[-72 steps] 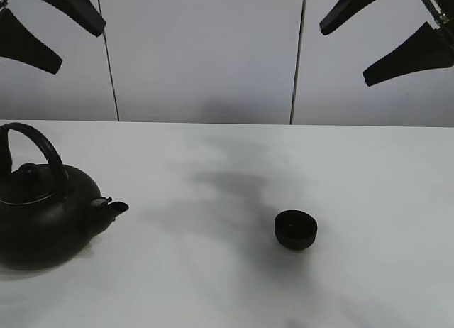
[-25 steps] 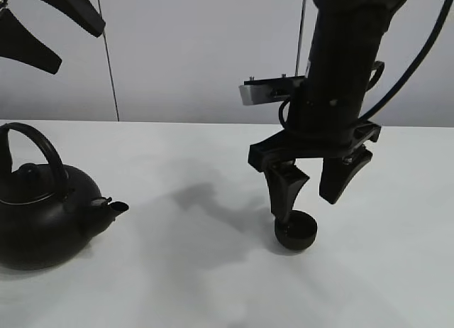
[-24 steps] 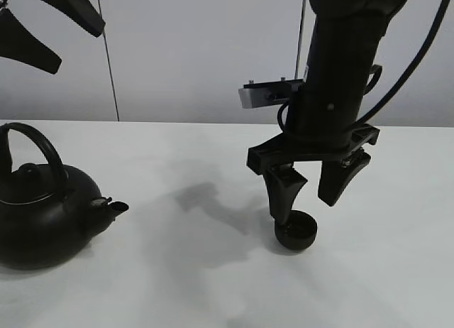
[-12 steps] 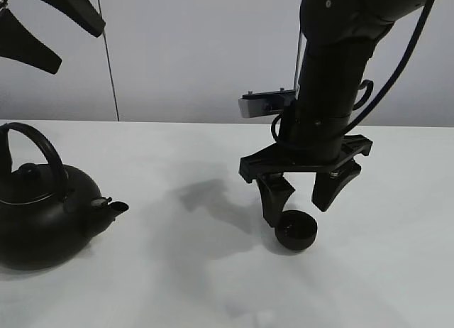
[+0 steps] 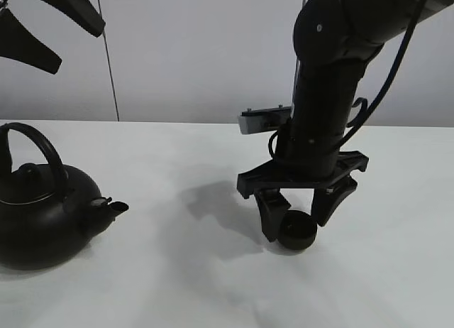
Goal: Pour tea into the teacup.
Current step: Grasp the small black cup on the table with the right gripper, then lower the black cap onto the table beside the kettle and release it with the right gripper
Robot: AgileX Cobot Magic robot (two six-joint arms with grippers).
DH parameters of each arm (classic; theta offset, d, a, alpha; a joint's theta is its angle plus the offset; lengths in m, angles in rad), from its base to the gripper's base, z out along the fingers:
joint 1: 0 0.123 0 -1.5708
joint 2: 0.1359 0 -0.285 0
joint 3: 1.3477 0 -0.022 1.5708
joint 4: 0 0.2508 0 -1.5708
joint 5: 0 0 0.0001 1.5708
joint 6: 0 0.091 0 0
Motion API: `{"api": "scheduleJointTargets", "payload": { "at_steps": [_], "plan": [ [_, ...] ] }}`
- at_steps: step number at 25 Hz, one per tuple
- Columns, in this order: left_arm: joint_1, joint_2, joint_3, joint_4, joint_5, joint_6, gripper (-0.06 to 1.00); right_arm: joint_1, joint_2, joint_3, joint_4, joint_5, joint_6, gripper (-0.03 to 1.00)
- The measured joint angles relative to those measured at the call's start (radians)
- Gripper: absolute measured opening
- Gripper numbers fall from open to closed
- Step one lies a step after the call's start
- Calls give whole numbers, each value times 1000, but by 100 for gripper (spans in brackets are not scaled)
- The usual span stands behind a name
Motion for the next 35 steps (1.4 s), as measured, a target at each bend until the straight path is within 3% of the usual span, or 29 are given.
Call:
{"api": "scheduleJointTargets", "payload": {
  "at_steps": [5,9,16,20,23,28,35],
  "plan": [
    [0,0,0,0,0,0,54,0,37,0,7,0,9,51],
    [0,0,0,0,-1,0,54,0,37,0,14,4,9,39],
    [0,0,0,0,-1,0,54,0,18,-5,31,26,2,40],
    [0,0,0,0,-1,0,54,4,-34,-53,107,36,-49,40],
    [0,0,0,0,-1,0,54,44,-43,-112,167,36,-96,40],
    [0,0,0,0,-1,0,54,162,-43,-160,177,-23,-104,40],
    [0,0,0,0,-2,0,54,204,24,-163,171,-127,-44,40]
  ]
}}
